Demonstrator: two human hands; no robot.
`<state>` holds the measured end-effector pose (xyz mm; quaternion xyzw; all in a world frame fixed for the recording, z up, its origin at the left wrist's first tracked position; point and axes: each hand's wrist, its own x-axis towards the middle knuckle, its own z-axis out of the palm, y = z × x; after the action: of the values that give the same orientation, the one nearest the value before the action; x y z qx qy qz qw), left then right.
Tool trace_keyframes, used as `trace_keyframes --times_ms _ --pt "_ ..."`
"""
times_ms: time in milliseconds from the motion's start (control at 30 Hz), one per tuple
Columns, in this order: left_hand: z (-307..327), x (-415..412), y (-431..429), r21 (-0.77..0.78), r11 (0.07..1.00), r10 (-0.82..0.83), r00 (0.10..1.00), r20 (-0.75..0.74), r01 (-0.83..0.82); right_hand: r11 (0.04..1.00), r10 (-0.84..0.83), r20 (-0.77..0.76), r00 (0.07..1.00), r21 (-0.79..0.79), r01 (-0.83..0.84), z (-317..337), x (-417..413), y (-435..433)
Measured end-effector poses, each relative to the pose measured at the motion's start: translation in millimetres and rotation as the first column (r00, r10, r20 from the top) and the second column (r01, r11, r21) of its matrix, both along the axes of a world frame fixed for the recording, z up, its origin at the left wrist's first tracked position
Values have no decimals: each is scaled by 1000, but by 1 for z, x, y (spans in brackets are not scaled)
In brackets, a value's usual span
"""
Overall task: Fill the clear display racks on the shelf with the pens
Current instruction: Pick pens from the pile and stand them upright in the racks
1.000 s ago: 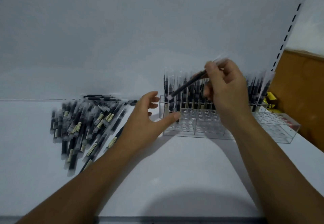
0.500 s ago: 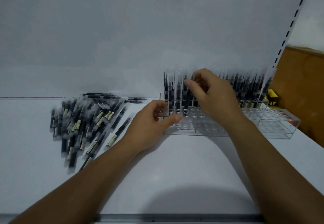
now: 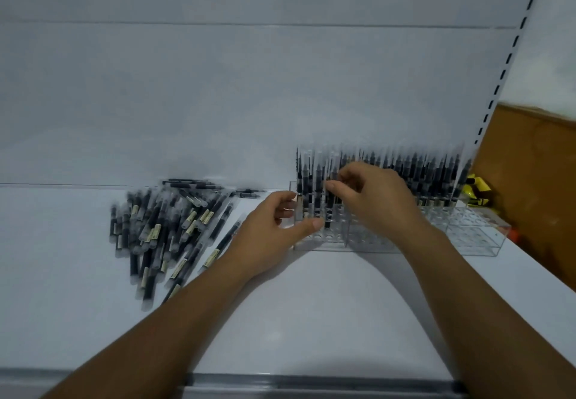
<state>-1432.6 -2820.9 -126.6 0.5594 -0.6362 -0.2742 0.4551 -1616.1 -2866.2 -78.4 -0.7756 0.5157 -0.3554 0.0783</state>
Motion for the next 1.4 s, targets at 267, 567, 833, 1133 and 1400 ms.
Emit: trace_keyframes --times_ms 267,567,833,1133,1400 --pt "33 83 34 -77 968 252 898 362 -241 971 235 -121 964 -15 -239 -10 53 53" --pt "29 117 76 -43 938 291 710 642 -345 877 475 -328 817 246 -412 -42 121 51" --pt "25 108 78 83 933 139 564 814 -350 896 441 -238 865 167 -411 -51 116 55" --pt "38 105 69 166 901 156 656 739 -401 841 388 202 899 322 -435 -52 110 57" --pt "38 133 88 212 865 349 849 398 -455 817 360 290 887 360 -450 -55 111 53"
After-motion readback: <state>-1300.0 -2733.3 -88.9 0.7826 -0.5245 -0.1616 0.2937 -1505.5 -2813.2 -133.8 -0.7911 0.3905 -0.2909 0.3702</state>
